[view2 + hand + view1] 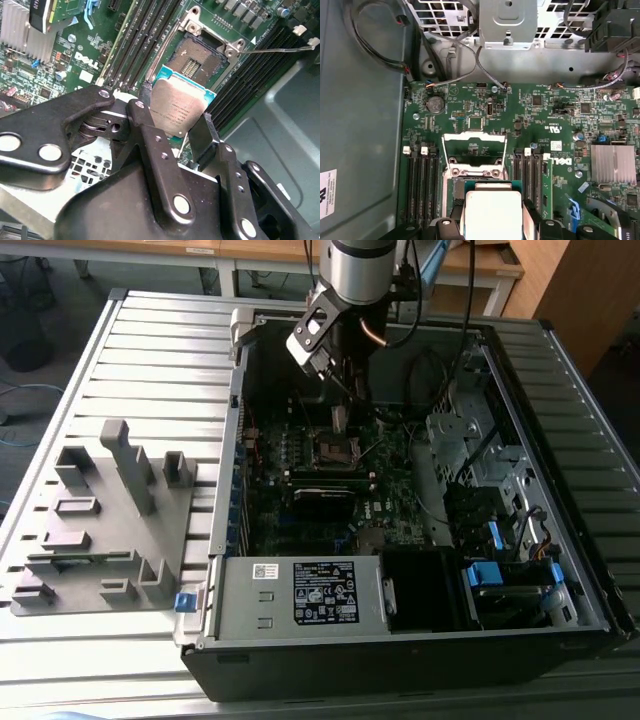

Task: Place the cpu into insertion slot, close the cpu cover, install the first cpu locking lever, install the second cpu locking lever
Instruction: 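Place the cpu into insertion slot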

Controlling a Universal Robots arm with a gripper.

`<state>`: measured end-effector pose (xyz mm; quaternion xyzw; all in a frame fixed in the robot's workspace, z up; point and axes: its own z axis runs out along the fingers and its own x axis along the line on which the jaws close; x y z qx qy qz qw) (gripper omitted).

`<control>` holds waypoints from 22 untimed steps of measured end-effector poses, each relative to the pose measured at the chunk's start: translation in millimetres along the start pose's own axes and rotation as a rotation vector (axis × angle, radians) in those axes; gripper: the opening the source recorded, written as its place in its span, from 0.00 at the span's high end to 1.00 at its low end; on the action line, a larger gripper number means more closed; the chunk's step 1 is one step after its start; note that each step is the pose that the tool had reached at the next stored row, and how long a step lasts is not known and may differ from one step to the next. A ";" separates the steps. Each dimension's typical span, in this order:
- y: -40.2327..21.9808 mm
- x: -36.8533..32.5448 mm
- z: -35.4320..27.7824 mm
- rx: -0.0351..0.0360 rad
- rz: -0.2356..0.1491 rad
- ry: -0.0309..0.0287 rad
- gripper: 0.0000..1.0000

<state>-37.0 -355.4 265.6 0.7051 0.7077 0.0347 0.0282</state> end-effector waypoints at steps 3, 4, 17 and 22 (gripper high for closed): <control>-0.7 2.7 0.6 0.0000 0.000 0.0058 0.46; -0.9 3.8 0.9 -0.0001 0.001 0.0074 0.46; -2.0 7.4 6.9 -0.0001 0.006 0.0080 0.46; -2.0 7.4 6.9 -0.0001 0.006 0.0081 0.46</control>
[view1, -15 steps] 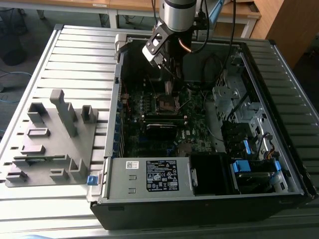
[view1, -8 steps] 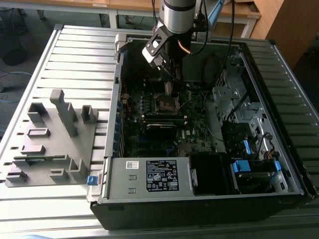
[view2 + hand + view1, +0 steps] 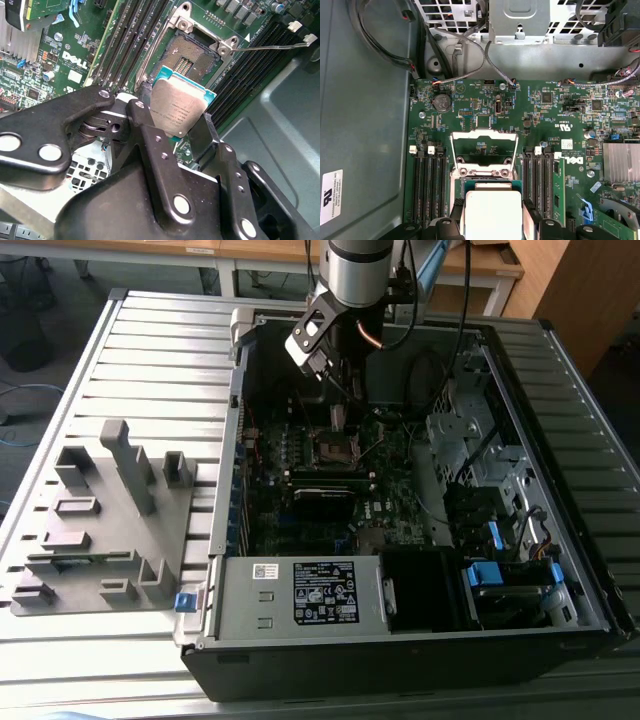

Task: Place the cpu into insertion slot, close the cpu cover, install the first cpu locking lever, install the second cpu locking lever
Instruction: 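Place the cpu into insertion slot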

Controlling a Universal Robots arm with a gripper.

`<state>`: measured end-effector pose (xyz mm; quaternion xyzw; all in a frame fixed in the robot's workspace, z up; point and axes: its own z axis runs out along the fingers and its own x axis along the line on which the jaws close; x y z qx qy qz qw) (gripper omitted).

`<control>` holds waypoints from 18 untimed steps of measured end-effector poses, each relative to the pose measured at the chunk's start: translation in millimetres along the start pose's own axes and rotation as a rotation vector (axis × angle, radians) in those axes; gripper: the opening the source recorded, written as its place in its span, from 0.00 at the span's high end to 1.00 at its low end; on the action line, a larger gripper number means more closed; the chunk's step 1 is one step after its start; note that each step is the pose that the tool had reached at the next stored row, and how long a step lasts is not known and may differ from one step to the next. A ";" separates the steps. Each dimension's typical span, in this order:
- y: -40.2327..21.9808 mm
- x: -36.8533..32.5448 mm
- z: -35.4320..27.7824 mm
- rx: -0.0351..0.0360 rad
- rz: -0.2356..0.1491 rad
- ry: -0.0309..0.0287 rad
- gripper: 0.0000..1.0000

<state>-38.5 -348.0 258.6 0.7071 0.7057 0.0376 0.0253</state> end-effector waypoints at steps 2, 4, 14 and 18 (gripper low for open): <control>0.0 0.0 0.0 0.0000 0.000 0.0000 0.46; -0.1 0.0 1.4 -0.0002 0.000 0.0003 0.46; -0.8 -0.1 8.2 0.0001 0.000 -0.0001 0.46; -0.8 -0.1 8.3 0.0005 0.000 0.0000 0.46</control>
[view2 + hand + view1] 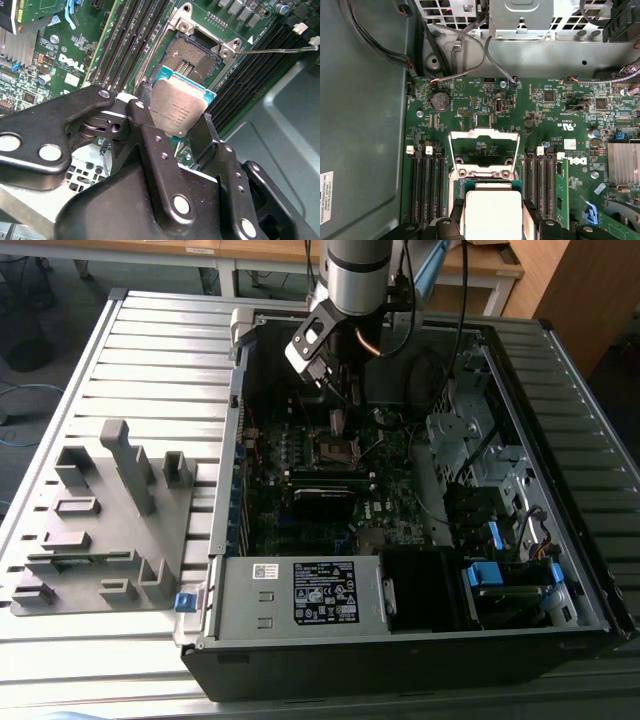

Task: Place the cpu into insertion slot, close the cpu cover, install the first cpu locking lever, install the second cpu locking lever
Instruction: 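Place the cpu into insertion slot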

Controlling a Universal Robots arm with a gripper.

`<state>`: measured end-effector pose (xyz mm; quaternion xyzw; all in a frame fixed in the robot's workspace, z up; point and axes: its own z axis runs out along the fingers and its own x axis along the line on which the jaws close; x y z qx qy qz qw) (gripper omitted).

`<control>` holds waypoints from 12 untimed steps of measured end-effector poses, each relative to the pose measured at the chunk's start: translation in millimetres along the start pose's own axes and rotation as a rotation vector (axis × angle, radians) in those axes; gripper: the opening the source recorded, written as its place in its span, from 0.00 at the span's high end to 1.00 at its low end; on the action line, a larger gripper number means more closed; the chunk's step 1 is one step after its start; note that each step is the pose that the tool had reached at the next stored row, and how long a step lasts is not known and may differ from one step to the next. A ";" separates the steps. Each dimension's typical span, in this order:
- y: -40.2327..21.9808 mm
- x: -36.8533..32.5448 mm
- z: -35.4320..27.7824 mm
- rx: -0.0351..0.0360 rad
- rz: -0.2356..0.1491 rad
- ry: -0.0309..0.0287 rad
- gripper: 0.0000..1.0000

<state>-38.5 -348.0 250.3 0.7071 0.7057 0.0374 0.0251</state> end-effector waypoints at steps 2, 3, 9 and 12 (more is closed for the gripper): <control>0.0 0.0 0.4 0.0000 -0.002 0.0004 0.46; 0.0 0.0 0.6 0.0000 -0.006 0.0007 0.46; -0.4 0.7 4.2 0.0003 -0.021 0.0019 0.46; -1.1 1.5 9.1 0.0004 -0.028 0.0026 0.46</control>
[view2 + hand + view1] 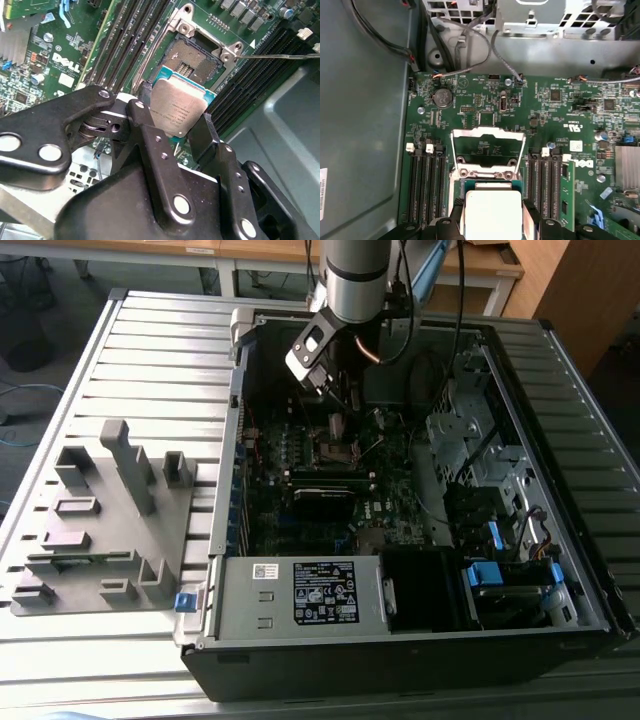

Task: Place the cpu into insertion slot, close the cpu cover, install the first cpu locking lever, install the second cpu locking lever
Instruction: 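Place the cpu into insertion slot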

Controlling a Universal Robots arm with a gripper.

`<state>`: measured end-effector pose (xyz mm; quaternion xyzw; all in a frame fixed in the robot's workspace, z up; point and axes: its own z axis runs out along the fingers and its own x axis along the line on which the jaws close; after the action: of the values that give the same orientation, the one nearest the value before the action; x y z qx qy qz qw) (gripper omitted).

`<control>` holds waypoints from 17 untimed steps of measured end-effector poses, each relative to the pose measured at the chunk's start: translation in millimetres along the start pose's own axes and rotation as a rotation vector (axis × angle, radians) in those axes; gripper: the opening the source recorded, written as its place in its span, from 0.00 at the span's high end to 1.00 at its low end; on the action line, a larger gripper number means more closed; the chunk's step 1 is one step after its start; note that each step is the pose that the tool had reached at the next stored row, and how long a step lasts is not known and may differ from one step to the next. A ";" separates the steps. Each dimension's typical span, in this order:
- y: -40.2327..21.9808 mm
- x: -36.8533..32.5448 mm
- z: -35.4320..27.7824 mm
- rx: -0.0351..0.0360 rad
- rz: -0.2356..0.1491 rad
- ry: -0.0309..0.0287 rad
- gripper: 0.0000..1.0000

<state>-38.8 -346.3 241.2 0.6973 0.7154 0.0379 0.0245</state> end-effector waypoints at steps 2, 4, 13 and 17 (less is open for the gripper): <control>-0.7 2.3 1.9 0.0002 -0.003 0.0000 0.46; -1.4 4.2 4.2 0.0002 -0.008 0.0006 0.46; -5.1 4.8 16.9 0.0003 -0.018 0.0015 0.46; -7.9 4.7 23.4 0.0005 -0.018 -0.0013 0.46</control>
<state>-44.7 -341.3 217.3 0.6907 0.7218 0.0370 0.0252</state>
